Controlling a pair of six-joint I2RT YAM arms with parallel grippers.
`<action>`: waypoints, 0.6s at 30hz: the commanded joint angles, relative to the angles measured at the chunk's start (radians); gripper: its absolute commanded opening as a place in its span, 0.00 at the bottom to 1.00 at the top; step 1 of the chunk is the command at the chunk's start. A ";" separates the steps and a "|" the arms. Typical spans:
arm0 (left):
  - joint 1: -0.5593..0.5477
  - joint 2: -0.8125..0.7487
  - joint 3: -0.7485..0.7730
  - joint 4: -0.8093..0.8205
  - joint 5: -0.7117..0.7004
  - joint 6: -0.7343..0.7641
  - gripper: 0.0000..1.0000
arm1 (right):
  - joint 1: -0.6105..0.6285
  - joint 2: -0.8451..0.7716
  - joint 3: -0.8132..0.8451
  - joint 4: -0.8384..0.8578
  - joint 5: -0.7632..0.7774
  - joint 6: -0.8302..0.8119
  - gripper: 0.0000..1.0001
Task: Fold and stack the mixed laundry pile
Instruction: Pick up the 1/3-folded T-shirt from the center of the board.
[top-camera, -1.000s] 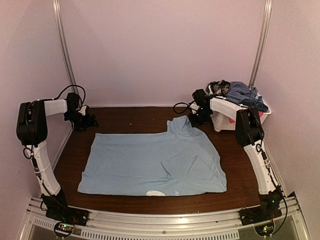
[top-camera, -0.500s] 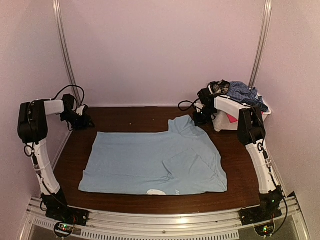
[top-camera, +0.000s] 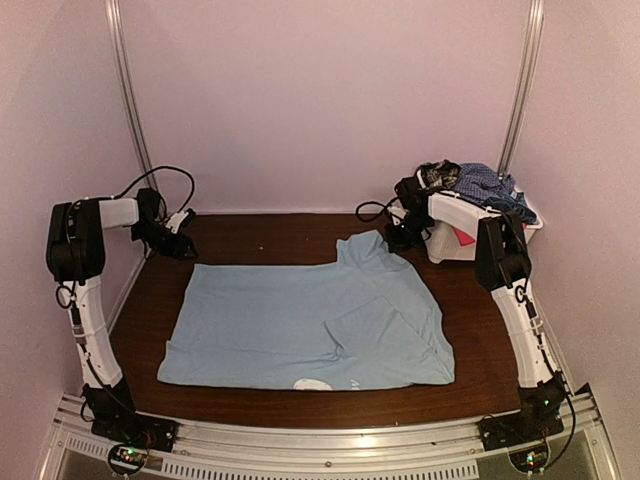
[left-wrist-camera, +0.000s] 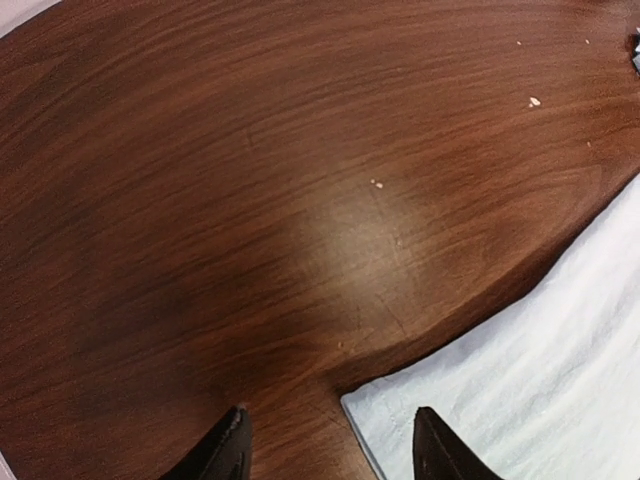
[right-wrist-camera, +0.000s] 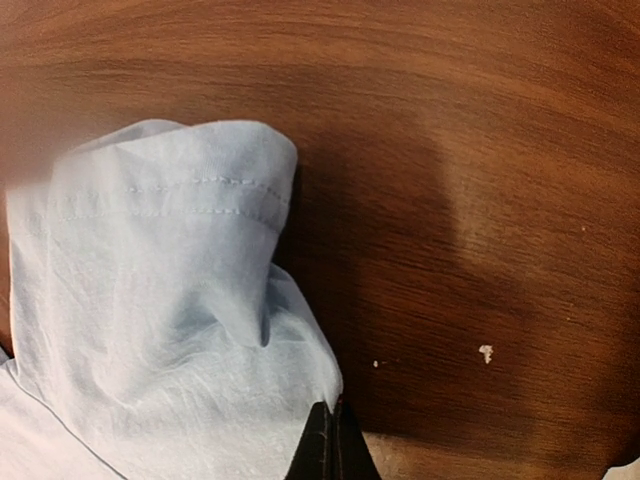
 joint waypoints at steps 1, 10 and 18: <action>-0.002 0.045 0.034 -0.032 0.073 0.103 0.56 | -0.006 -0.028 0.017 -0.019 0.004 0.003 0.00; -0.054 0.126 0.085 -0.046 0.031 0.148 0.48 | -0.008 -0.022 0.020 -0.022 -0.004 0.005 0.00; -0.055 0.124 0.066 -0.069 0.041 0.176 0.33 | -0.014 -0.021 0.020 -0.029 0.000 0.003 0.00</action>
